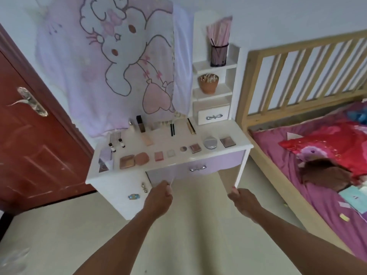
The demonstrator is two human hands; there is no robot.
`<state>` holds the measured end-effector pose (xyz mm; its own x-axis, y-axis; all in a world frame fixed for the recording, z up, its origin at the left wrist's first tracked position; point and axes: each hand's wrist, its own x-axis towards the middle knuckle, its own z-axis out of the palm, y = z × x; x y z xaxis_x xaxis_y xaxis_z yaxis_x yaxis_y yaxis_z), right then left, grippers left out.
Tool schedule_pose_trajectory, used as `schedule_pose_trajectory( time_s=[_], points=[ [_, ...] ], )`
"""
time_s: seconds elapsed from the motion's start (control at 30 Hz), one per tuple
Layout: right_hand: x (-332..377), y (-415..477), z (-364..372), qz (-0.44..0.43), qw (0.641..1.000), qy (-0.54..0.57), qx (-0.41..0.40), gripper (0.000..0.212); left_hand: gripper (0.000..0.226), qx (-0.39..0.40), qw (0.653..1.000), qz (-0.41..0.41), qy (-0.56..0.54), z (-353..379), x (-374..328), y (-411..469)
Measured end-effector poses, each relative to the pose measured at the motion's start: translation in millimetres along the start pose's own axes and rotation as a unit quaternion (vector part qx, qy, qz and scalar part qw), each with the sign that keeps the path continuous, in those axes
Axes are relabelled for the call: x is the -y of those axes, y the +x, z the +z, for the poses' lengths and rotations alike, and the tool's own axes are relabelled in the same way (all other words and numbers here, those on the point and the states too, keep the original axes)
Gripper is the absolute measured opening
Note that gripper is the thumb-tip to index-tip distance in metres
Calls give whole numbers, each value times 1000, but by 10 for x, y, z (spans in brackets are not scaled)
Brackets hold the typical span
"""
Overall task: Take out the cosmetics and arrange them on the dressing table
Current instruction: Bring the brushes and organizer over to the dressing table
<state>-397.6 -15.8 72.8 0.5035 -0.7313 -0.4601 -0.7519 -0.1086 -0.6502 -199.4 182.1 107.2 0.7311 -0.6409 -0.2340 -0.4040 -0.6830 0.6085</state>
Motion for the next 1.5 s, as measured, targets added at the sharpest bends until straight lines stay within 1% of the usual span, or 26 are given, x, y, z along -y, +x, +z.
schedule_pose_trajectory(
  time_s=[0.07,0.1,0.2,0.27,0.33,0.4,0.47,0.57,0.63,0.73,0.87,0.97,1.03,1.13,1.2,1.27,1.4,1.5],
  points=[
    [303,443,-130,-16,1000,-4,-5,20,13,-11,1000,-11,-7,-87,-95,346],
    [479,678,-140,-26,1000,-7,1,22,15,-15,1000,-24,-13,-134,-102,527],
    [857,1204,-55,-51,998,-15,37,25,18,-11,997,-67,-44,-230,-29,951],
    [1091,1516,26,-49,997,-23,45,35,13,-1,995,-83,-56,-315,60,1283],
    [1286,1925,165,-37,997,-37,50,34,10,-2,994,-91,-59,-406,169,1738],
    [1435,2253,280,-26,996,-59,54,31,13,-12,995,-91,-40,-509,234,2136],
    [1647,2574,353,-14,997,-61,44,31,22,-25,996,-85,-8,-657,259,2563],
    [2185,2953,345,-15,996,-82,30,32,30,-15,995,-91,-45,-884,284,3182],
    [2530,3180,318,-25,996,-88,16,36,32,-2,992,-106,-68,-992,326,3550],
    [2843,3483,342,-15,995,-93,11,37,37,32,989,-122,-72,-1035,375,4000],
    [3115,3976,440,-14,991,-128,36,30,44,47,988,-133,-67,-945,411,4522],
    [3192,4377,610,-3,990,-131,58,26,45,48,984,-160,-61,-836,476,4797],
    [3228,4642,754,0,986,-144,87,23,42,51,978,-191,-61,-751,534,4939],
    [3284,5000,962,-4,976,-171,137,26,37,63,969,-231,-55,-650,587,5165],
    [3305,5205,1084,-24,964,-209,161,33,37,66,966,-246,-49,-586,607,5322],
    [3341,5349,1164,-35,956,-236,169,34,34,67,966,-250,-29,-508,627,5455],
    [3353,5527,1298,-45,942,-283,174,34,14,72,961,-266,6,-372,653,5596],
    [3361,5591,1350,-61,931,-317,171,41,13,73,959,-271,28,-327,689,5635]
  ],
)
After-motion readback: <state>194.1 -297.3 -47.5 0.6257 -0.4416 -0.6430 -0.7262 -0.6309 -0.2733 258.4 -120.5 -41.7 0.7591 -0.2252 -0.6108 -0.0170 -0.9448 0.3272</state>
